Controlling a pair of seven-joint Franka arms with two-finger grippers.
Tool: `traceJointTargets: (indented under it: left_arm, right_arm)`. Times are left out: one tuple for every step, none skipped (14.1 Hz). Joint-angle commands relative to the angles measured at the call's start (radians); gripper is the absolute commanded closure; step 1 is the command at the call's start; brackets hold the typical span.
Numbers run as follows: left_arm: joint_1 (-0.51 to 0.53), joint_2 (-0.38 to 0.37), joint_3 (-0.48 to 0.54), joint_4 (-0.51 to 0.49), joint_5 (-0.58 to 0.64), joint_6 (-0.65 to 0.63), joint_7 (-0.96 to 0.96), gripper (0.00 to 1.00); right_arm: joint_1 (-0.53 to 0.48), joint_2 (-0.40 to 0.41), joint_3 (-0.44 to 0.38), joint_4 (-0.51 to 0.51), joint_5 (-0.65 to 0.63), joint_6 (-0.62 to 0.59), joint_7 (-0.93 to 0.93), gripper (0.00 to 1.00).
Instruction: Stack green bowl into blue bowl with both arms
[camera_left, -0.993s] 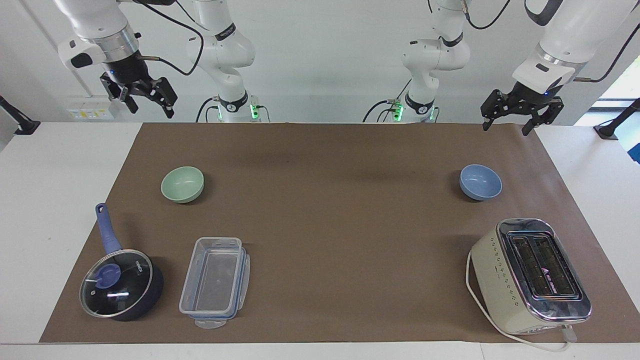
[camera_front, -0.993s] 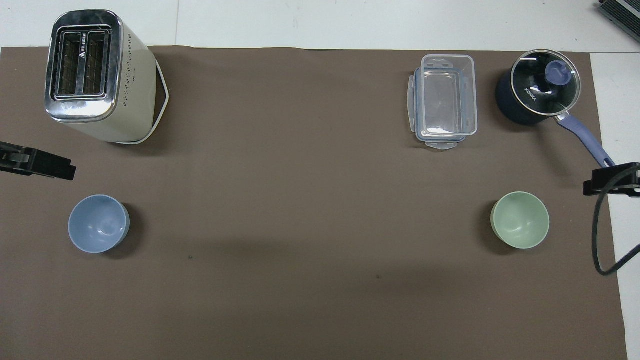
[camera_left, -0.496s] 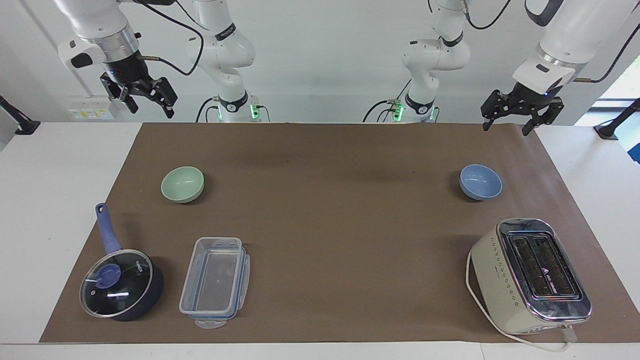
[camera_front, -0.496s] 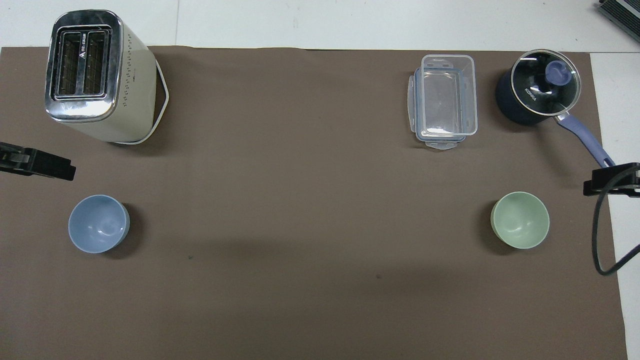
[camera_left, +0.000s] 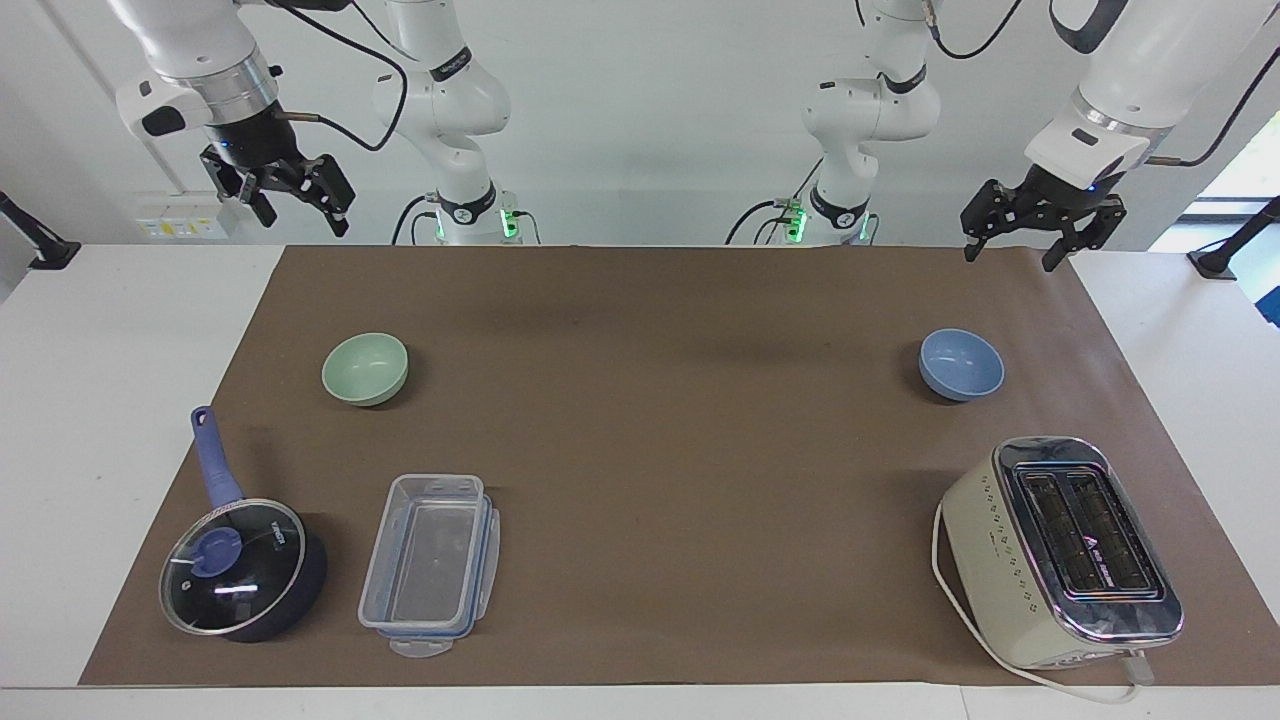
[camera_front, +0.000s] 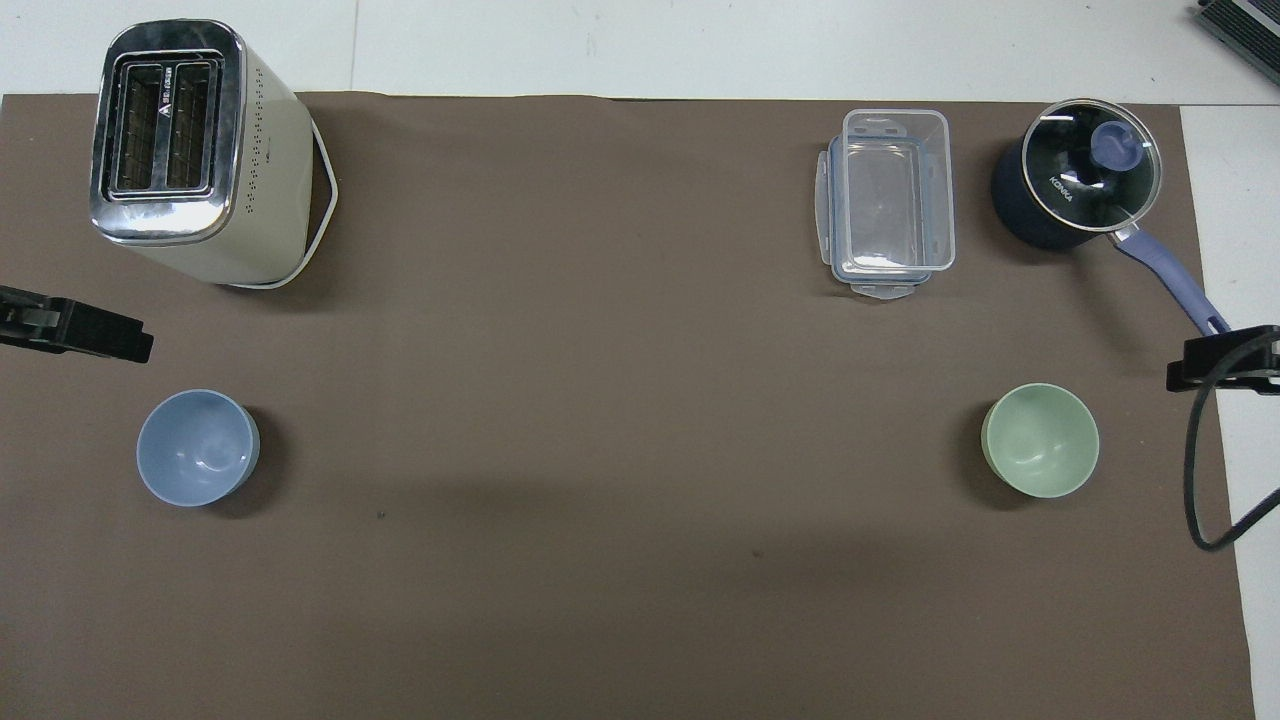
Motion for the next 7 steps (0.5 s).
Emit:
traceJointTargets:
  left_arm:
    - [0.029, -0.031, 0.000, -0.047, -0.039, 0.025, 0.009, 0.00]
    - [0.054, -0.029, 0.001, -0.052, -0.061, 0.028, 0.021, 0.00]
    - [0.069, -0.029, 0.001, -0.063, -0.076, 0.029, 0.046, 0.00]
    - [0.082, -0.029, 0.001, -0.086, -0.084, 0.046, 0.075, 0.00]
    - [0.106, -0.029, 0.001, -0.115, -0.088, 0.077, 0.098, 0.00]
    - [0.114, -0.031, 0.001, -0.141, -0.095, 0.101, 0.121, 0.00]
    - [0.134, -0.031, 0.001, -0.159, -0.102, 0.118, 0.147, 0.00]
  right_arm:
    - [-0.008, -0.020, -0.001, -0.021, 0.022, -0.003, 0.002, 0.00]
    - [-0.008, -0.020, -0.001, -0.021, 0.022, -0.004, 0.002, 0.00]
    - [-0.008, -0.020, -0.001, -0.021, 0.022, -0.003, 0.002, 0.00]
    - [-0.008, -0.020, -0.001, -0.021, 0.022, -0.003, 0.002, 0.00]
    - [-0.008, -0.020, -0.001, -0.021, 0.022, -0.004, 0.002, 0.00]
    - [-0.008, -0.020, -0.001, -0.021, 0.022, -0.004, 0.002, 0.00]
    - [-0.008, -0.020, -0.001, -0.021, 0.022, -0.004, 0.002, 0.00]
